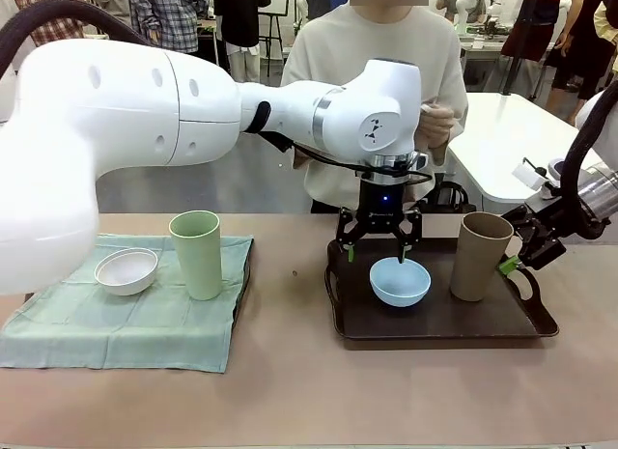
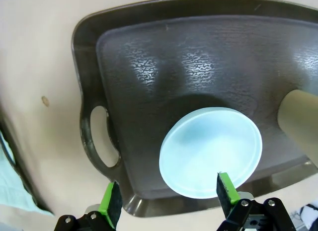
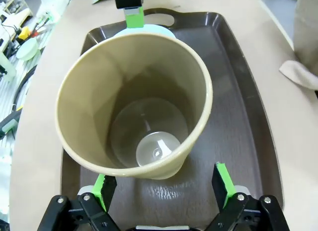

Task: Set up a tray with a mat and arrange the tableware.
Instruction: Pick up the Picnic Bowl and Reusable plastic cup from the Handle tray in front of the human's position and hold them in the air.

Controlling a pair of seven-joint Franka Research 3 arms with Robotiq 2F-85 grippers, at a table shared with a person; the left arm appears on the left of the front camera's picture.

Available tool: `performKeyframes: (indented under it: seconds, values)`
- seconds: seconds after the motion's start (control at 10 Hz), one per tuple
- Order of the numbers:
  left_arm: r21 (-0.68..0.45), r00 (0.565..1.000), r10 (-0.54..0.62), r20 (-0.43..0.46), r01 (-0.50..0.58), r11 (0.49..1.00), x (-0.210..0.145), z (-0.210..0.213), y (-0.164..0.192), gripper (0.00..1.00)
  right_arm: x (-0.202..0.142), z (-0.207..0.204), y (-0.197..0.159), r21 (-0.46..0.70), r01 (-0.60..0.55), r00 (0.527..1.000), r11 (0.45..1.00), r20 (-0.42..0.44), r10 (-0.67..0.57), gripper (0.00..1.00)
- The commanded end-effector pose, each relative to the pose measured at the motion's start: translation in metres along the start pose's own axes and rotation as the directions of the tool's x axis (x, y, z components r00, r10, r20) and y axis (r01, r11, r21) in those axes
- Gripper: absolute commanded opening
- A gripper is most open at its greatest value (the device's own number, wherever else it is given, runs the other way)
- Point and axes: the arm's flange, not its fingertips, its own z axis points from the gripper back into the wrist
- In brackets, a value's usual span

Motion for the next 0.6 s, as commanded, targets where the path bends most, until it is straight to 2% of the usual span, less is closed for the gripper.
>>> performKeyframes:
  seconds: [0.0, 0.5]
  values:
    - [0.019, 0.999, 0.029, 0.015, -0.029, 0.999, 0.003, 0.006, -0.001, 1.0, 0.002, -0.005, 0.008, 0.007, -0.042, 0.999, 0.999, 0.035, 0.041, 1.0]
    - [0.013, 0.999, 0.041, 0.005, -0.041, 0.999, 0.003, 0.003, 0.004, 1.0, 0.008, -0.019, 0.015, 0.059, -0.058, 0.997, 0.997, 0.062, 0.054, 1.0]
